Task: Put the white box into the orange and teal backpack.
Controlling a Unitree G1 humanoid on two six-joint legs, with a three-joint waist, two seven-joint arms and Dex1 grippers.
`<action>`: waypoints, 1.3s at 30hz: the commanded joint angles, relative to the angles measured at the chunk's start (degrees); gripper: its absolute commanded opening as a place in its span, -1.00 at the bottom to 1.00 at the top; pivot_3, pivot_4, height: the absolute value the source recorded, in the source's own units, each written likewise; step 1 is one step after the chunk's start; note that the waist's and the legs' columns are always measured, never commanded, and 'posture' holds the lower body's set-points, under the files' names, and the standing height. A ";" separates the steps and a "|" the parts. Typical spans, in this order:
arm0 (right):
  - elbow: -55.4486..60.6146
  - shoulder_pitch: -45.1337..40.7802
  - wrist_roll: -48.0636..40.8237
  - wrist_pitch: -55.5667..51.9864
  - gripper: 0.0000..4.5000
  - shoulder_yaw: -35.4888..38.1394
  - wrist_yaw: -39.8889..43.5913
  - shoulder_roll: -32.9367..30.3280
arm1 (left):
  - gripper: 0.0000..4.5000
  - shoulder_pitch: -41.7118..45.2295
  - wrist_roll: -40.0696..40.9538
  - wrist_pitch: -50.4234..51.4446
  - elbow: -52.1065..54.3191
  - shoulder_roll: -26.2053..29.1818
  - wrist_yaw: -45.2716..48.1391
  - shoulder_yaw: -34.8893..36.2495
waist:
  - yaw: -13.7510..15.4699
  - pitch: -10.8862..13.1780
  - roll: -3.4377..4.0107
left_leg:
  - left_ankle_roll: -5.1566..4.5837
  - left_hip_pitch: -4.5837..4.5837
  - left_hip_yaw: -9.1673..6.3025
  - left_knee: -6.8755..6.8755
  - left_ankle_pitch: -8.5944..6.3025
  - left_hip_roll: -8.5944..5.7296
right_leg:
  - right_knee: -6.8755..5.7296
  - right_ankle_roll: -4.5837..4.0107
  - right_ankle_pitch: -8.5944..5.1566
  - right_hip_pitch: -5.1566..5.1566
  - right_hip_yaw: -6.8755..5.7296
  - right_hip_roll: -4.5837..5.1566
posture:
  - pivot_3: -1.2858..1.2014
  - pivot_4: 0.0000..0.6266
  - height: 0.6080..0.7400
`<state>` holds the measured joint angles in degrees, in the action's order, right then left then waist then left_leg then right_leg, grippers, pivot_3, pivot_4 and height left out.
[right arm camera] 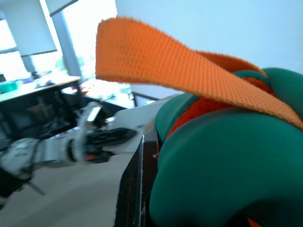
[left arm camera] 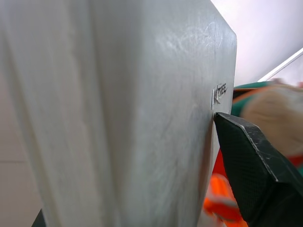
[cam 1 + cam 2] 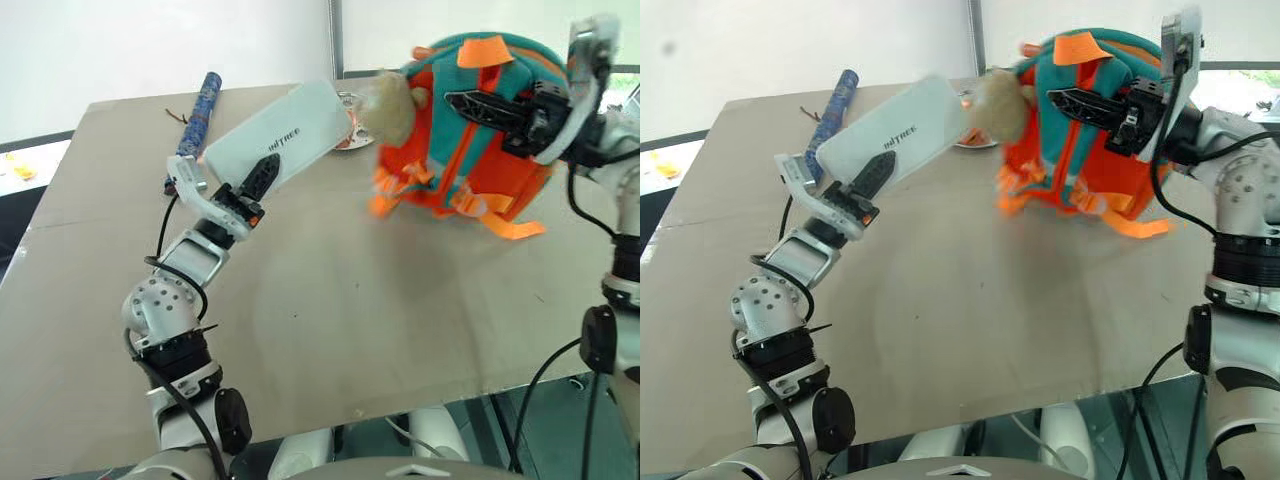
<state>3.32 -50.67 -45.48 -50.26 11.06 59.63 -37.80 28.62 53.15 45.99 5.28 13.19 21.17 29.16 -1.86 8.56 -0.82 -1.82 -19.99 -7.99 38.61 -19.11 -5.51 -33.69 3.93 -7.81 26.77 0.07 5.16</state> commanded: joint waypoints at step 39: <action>10.58 6.75 0.09 0.33 -1.00 -7.28 -0.56 -0.63 | 0.16 -21.30 -6.87 -21.31 21.62 28.73 28.93 -2.61 | 1.28 -0.03 -0.11 | -0.01 0.22 0.02 0.17 -0.01 -0.01 | -0.02 -0.19 0.21 -0.21 -0.17 0.04 | 0.03 -0.52 0.89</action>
<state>11.31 -41.56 -42.78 -50.23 1.18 58.46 -38.77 6.93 48.51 27.45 25.23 41.51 47.82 28.58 -0.58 8.52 -0.94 -1.83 -19.76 -7.97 38.76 -19.13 -5.52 -33.71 3.73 -7.60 26.56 -0.11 5.19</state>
